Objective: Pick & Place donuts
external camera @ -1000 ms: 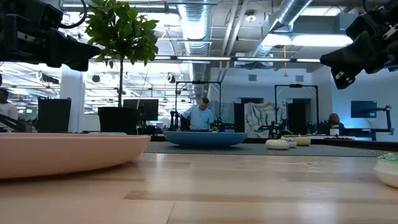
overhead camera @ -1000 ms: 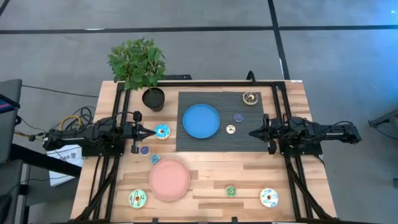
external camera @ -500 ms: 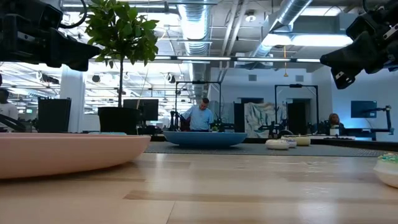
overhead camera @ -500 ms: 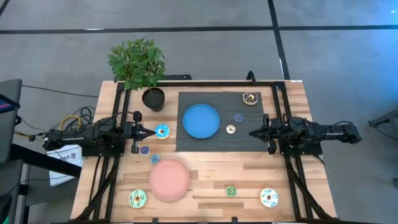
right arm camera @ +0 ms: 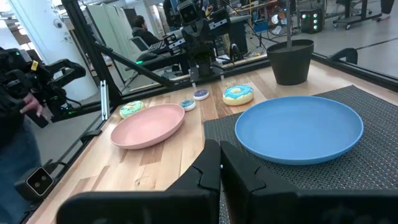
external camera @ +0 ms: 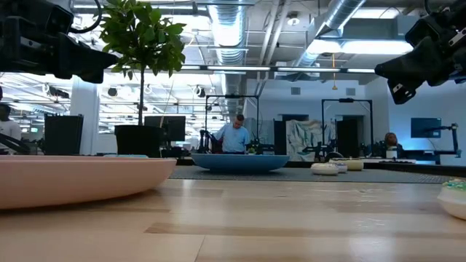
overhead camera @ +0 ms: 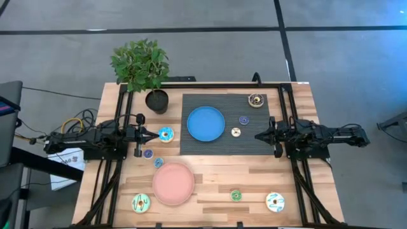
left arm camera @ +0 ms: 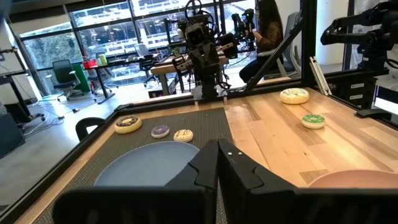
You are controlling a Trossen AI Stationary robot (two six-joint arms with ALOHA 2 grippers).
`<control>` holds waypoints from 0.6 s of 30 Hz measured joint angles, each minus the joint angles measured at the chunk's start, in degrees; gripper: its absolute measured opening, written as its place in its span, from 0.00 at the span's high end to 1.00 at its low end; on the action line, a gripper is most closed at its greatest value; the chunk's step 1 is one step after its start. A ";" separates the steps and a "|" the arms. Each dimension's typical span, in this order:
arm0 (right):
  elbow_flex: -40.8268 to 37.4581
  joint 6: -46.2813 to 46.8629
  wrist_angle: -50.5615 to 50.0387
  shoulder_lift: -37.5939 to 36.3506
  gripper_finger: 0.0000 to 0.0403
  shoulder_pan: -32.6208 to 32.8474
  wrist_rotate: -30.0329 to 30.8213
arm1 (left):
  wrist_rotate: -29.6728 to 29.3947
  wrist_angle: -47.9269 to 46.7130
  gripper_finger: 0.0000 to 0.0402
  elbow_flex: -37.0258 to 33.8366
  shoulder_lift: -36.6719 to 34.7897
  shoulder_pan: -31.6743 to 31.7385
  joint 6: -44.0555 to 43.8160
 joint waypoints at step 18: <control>0.01 0.00 -0.01 -0.02 1.00 0.00 0.00 | -0.43 0.43 1.00 0.28 0.00 0.02 -8.75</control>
